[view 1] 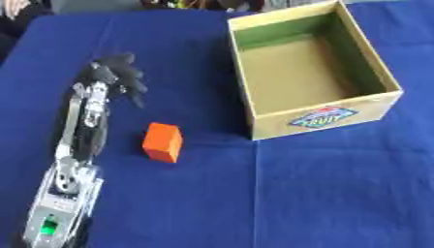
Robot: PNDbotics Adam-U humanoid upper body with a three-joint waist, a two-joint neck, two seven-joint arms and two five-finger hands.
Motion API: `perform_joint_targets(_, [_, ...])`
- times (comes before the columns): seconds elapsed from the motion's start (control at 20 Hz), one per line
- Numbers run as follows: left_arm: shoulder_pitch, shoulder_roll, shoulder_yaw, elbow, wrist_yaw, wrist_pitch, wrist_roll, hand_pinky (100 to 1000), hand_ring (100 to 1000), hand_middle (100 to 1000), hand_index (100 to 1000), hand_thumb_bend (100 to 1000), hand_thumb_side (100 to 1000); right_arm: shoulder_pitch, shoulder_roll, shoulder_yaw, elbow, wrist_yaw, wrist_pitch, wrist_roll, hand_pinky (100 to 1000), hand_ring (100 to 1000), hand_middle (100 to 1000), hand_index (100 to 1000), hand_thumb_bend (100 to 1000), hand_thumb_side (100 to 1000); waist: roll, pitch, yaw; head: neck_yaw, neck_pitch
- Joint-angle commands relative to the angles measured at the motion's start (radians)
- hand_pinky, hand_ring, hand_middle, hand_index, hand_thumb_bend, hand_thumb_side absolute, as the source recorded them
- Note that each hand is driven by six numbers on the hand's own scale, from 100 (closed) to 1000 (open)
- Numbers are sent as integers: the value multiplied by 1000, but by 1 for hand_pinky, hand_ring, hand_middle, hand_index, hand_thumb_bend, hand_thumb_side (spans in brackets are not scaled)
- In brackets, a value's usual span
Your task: Pick up objects on the table and place them in the box.
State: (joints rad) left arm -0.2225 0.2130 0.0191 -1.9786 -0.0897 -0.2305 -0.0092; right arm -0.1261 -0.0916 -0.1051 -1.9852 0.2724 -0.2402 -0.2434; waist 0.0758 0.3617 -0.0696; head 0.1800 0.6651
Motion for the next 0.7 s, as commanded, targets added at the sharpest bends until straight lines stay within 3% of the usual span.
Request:
perform_joint_targets(0.05, [-51, 69, -17, -21, -34, -17, -27, 448, 610, 662, 869, 100, 578, 7, -18, -8, -15, 10, 0, -1, 808, 953, 627, 976, 100, 973, 3, -28, 6, -13, 4])
perform_joint_targets(0.2, [-109, 132, -35, -21, -73, 2, -66, 490, 655, 702, 902, 100, 523, 13, -22, -11, -15, 15, -1, -5, 808, 953, 627, 976, 100, 972, 6, -30, 13, -22, 4])
perform_joint_targets(0.35, [-146, 197, -61, -18, -113, 20, -106, 543, 716, 755, 944, 100, 552, 17, -25, -11, -15, 20, -2, -6, 808, 952, 626, 976, 100, 971, 7, -31, 17, -31, 3])
perform_joint_targets(0.45, [-165, 241, -93, 6, -140, 26, -133, 609, 780, 825, 1000, 100, 551, 21, -29, -11, -15, 25, -4, -6, 808, 952, 626, 975, 100, 970, 12, -32, 18, -35, 2])
perform_joint_targets(0.7, [-223, 351, -188, 104, -208, 37, -201, 639, 812, 852, 1000, 100, 525, 26, -30, -9, -15, 32, -5, -4, 809, 952, 625, 973, 100, 969, 13, -32, 21, -45, -6])
